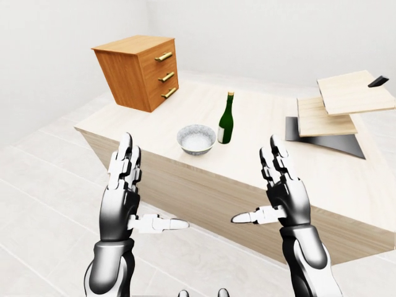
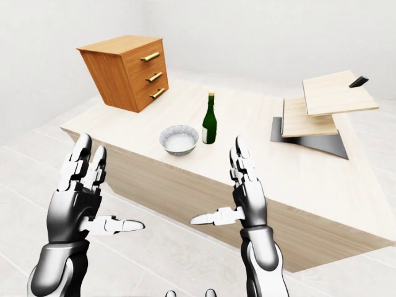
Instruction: Put the wine bottle on the wine rack.
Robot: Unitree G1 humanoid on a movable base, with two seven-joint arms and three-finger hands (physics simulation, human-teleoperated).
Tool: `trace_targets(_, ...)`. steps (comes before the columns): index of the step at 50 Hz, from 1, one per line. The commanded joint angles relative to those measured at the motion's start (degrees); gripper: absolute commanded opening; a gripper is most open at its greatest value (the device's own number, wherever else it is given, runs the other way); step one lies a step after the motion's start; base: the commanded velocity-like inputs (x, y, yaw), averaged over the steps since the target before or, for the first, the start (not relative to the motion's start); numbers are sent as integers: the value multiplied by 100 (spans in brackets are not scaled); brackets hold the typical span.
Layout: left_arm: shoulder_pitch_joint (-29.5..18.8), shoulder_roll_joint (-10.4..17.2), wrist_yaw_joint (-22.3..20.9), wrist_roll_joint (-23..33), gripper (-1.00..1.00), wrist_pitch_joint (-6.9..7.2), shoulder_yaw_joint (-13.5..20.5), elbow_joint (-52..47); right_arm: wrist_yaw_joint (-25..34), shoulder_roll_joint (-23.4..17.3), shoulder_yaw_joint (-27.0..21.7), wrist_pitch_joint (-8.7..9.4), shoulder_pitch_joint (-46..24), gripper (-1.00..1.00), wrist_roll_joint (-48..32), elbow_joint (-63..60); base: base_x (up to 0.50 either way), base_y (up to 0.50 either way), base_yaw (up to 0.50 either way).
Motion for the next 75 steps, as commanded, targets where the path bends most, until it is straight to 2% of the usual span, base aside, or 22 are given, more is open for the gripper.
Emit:
trace_targets(1, 4, 1, 9, -1, 100, 0, -17, -7, -73, 45, -69, 0, -63, 100, 108, 26, 0, 0, 0)
trace_targets(7, 41, 2, 5, -11, 100, 0, -26, -43, 95, 5, -20, 0, 29, 100, 247, -8, 7, 0, 0)
trace_targets(23, 87, 10, -27, -88, 100, 0, 68, 119, 10, 10, 134, 0, -36, 100, 113, 155, 47, 3, 0)
trace_targets(32, 119, 0, -62, -93, 100, 0, 107, 184, -2, 1, 186, 0, -25, 100, 178, 242, 0, 0, 0)
trace_targets(49, 150, -15, -101, -65, 100, 0, 107, 241, -76, 19, 217, 0, -87, 100, 215, 276, 36, -35, 0)
trace_targets(64, 187, -24, -95, -54, 100, 0, 98, 207, -111, -13, 233, 0, -103, 100, 182, 383, 1, 0, 0)
trace_targets(75, 255, -18, -106, -58, 100, 0, 98, 134, -94, -14, 261, 0, -147, 100, 171, 420, 44, -3, 0)
